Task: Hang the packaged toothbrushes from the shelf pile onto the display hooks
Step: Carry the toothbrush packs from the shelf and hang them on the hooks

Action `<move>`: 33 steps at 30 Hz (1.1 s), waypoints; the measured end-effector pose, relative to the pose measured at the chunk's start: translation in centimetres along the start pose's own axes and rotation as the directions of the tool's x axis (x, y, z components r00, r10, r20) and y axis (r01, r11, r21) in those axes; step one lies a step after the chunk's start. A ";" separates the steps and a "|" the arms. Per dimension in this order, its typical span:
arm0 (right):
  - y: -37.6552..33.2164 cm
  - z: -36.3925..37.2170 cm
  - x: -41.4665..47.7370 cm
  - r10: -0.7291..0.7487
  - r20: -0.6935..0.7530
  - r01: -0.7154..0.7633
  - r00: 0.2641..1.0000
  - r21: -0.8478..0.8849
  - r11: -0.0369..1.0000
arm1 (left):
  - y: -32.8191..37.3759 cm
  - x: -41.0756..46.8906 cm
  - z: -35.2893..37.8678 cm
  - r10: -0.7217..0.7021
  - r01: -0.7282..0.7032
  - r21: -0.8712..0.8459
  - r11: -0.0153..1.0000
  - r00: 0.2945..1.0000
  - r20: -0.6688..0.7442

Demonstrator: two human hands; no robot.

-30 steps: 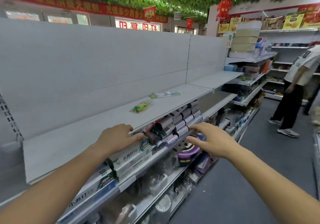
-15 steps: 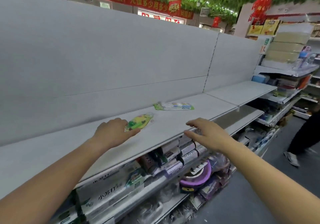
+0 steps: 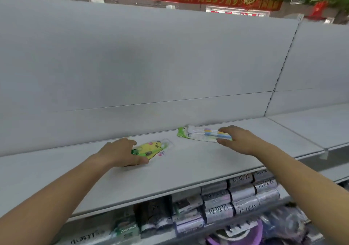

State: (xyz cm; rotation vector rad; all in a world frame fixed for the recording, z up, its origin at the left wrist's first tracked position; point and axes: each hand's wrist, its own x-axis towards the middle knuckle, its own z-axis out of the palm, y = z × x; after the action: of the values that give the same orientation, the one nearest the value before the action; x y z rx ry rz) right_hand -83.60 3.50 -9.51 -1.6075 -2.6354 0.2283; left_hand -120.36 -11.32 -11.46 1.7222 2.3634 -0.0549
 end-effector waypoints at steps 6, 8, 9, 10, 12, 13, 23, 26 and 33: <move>3.9 -0.2 6.7 -0.021 0.144 0.033 0.989 -0.077 0.997 | 0.9 1.0 0.6 -0.143 0.143 -0.048 0.989 0.990 0.011; 4.9 0.3 8.4 -0.010 0.188 0.016 0.982 -0.034 0.999 | 1.1 1.2 0.3 -0.172 0.173 -0.046 0.984 0.985 0.031; 5.5 0.5 9.1 -0.004 0.213 0.002 0.977 0.011 1.000 | 1.3 1.4 0.0 -0.181 0.184 -0.053 0.982 0.982 0.053; 6.1 0.5 9.7 0.005 0.233 -0.020 0.972 0.062 0.998 | 1.4 1.5 -0.3 -0.191 0.197 -0.069 0.978 0.978 0.084; 7.2 0.1 10.9 0.017 0.242 -0.050 0.970 0.130 0.990 | 1.8 1.4 -0.9 -0.210 0.227 -0.101 0.969 0.965 0.155; 7.4 -0.3 11.2 0.028 0.246 -0.061 0.969 0.128 0.990 | 1.8 1.3 -1.0 -0.219 0.241 -0.119 0.963 0.960 0.176; 6.8 -0.4 10.2 -0.058 0.243 -0.079 0.968 0.517 0.853 | -1.2 -2.4 -0.3 -0.193 0.228 -0.739 0.634 0.972 0.134; 3.4 -0.1 7.6 -0.157 0.250 -0.091 0.955 0.755 0.650 | -2.6 -4.5 0.0 -0.248 0.159 -0.839 0.520 0.968 0.030; -9.9 1.0 1.5 -0.304 0.107 -0.058 0.947 0.985 0.164 | -6.7 -12.5 2.2 -0.408 -0.017 -0.967 0.253 0.905 -0.122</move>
State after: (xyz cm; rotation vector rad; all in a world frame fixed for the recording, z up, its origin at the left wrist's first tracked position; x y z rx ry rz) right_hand -93.08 0.25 -9.06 -0.8067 -1.7463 1.8445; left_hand -122.74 -25.46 -11.87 0.7701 1.9333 1.4844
